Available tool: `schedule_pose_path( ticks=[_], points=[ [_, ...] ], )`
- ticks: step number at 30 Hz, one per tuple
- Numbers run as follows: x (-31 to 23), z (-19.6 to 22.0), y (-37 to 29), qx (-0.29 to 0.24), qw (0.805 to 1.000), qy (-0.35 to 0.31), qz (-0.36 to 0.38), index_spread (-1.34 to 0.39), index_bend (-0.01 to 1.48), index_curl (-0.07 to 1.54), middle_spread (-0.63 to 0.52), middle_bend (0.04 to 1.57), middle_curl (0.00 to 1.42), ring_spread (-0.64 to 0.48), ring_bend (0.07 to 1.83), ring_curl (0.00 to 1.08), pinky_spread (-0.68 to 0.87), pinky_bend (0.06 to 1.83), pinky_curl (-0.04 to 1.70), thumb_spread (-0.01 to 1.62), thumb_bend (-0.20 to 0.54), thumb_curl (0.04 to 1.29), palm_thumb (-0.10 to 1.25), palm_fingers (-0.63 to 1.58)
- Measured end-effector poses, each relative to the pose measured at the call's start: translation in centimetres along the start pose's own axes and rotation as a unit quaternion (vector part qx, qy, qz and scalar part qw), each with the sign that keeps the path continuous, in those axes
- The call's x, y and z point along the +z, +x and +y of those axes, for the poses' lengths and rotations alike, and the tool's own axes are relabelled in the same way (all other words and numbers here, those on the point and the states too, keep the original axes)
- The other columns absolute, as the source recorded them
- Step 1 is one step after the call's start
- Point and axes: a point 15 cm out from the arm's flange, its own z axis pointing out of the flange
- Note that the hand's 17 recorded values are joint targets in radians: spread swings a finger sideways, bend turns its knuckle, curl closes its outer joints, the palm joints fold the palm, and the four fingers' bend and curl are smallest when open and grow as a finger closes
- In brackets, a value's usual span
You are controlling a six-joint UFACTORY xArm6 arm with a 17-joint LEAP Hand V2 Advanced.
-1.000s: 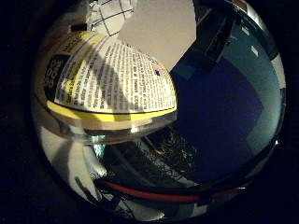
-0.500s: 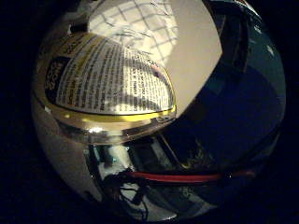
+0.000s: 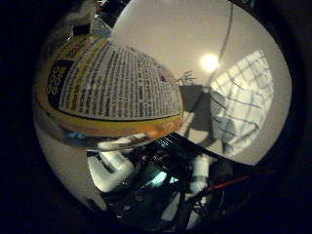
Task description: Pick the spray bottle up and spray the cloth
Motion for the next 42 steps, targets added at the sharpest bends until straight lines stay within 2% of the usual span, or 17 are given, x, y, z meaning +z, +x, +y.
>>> schedule_pose_path(
  ticks=[6,14,24,30,42],
  points=[
    [2.4,-1.7,1.9,-0.068,0.996,0.034,-0.053,-0.18,1.19,0.66,-0.11,1.34,0.61,-0.16,1.45,0.55,-0.21,1.14,0.88,1.06,-0.011,0.57,1.1,1.22],
    [3.8,-3.3,6.2,-0.112,0.989,0.053,-0.081,-0.18,1.19,0.67,-0.11,1.34,0.61,-0.16,1.46,0.55,-0.22,1.13,0.91,1.03,-0.015,0.61,1.1,1.22],
    [2.4,-4.3,13.1,-0.108,0.989,0.07,-0.075,-0.17,1.19,0.67,-0.1,1.35,0.61,-0.15,1.46,0.55,-0.22,1.12,0.93,1.01,-0.014,0.64,1.08,1.22],
    [2.2,-4.0,17.0,-0.086,0.992,0.064,-0.073,-0.17,1.19,0.67,-0.1,1.35,0.61,-0.16,1.45,0.55,-0.22,1.11,0.94,1.0,-0.014,0.65,1.07,1.22],
    [1.5,-3.4,21.1,-0.073,0.994,0.061,-0.055,-0.17,1.19,0.67,-0.09,1.35,0.6,-0.15,1.46,0.56,-0.23,1.11,0.95,0.99,-0.019,0.66,1.04,1.21]
  ],
)
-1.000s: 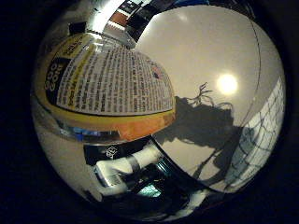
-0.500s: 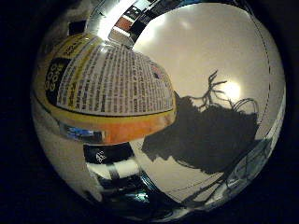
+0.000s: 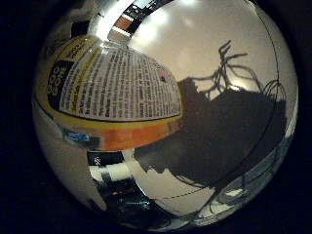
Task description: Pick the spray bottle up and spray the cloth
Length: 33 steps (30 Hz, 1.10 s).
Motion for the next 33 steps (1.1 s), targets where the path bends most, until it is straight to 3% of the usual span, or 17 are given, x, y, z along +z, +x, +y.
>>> schedule_pose_path(
  ticks=[9,12,18,21,25,33],
  points=[
    [-1.9,1.0,2.8,0.019,1.0,0.0,0.009,-0.18,1.09,0.66,-0.1,1.3,0.59,-0.16,1.42,0.54,-0.25,1.08,0.91,0.92,-0.028,0.64,0.96,1.16],
    [-2.7,1.0,3.0,0.013,1.0,0.003,0.013,-0.19,0.99,0.65,-0.1,1.28,0.59,-0.18,1.35,0.53,-0.28,1.06,0.87,0.86,-0.034,0.65,0.92,1.11],
    [-3.4,1.1,2.1,0.003,1.0,0.0,0.006,-0.26,0.46,0.58,-0.14,1.08,0.56,-0.21,1.29,0.51,-0.39,1.14,0.78,0.74,-0.031,0.66,0.89,0.89],
    [-3.9,1.4,1.4,-0.002,1.0,-0.006,0.001,-0.34,0.3,0.55,-0.13,0.94,0.54,-0.22,1.29,0.51,-0.43,1.14,0.74,0.75,-0.029,0.65,0.89,0.8],
    [-4.4,1.3,1.1,-0.006,1.0,-0.005,0.004,-0.43,0.21,0.53,-0.15,0.75,0.51,-0.22,1.29,0.51,-0.43,1.11,0.7,0.81,-0.027,0.63,0.87,0.69],
    [-5.4,1.8,0.6,-0.011,1.0,-0.012,0.015,-0.48,0.22,0.52,-0.15,0.63,0.5,-0.22,1.17,0.48,-0.32,0.94,0.65,0.95,-0.028,0.56,0.83,0.48]
  ],
)
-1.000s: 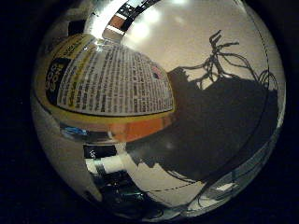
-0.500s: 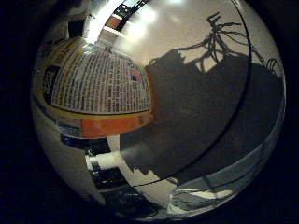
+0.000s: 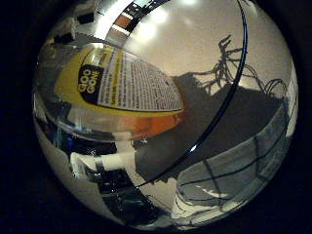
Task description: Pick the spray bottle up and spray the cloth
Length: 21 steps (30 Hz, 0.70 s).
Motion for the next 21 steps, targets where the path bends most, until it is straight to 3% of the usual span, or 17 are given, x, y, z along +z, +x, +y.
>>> schedule_pose_path(
  ticks=[13,21],
  points=[
    [-2.0,0.6,-1.4,-0.008,1.0,-0.007,0.012,-0.47,0.29,0.48,-0.11,0.55,0.48,-0.19,0.97,0.43,-0.01,0.73,0.6,0.98,-0.025,0.49,0.81,0.3],
    [-3.8,1.1,-2.4,-0.015,1.0,-0.011,0.02,-0.46,0.27,0.44,-0.09,0.49,0.45,-0.16,0.87,0.4,0.15,0.67,0.54,0.98,-0.024,0.47,0.8,0.3]
  ],
)
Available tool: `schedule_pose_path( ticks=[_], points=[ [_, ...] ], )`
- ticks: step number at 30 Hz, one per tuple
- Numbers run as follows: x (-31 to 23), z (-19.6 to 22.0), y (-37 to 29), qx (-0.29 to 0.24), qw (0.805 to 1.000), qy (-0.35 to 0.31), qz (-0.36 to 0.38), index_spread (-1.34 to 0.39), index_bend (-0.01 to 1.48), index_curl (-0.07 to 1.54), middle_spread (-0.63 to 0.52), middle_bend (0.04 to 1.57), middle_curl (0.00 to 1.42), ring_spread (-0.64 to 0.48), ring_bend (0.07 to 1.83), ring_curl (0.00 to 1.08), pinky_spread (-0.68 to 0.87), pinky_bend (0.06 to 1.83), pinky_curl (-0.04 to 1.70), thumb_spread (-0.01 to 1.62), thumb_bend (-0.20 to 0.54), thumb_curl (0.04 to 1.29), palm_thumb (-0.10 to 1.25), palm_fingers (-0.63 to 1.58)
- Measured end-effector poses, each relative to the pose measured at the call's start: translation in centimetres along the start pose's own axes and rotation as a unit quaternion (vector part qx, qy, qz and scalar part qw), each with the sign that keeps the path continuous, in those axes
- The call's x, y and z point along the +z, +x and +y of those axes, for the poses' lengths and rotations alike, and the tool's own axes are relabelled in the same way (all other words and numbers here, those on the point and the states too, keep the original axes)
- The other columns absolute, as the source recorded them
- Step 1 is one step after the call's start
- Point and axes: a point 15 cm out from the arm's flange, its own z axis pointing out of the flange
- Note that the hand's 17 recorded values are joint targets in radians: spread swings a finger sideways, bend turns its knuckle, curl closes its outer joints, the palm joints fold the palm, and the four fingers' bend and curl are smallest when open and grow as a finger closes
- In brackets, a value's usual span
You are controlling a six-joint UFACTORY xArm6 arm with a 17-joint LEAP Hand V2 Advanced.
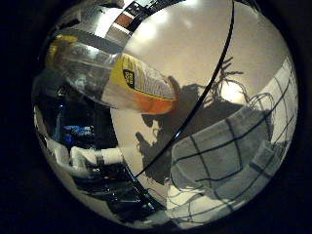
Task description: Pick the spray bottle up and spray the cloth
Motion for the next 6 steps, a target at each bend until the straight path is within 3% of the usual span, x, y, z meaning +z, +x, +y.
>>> schedule_pose_path(
  ticks=[6],
  points=[
    [-1.15,1.06,-0.97,0.002,1.0,-0.007,0.019,-0.46,0.25,0.43,-0.09,0.46,0.44,-0.15,0.83,0.39,0.21,0.62,0.5,0.98,-0.024,0.47,0.79,0.32]
  ],
)
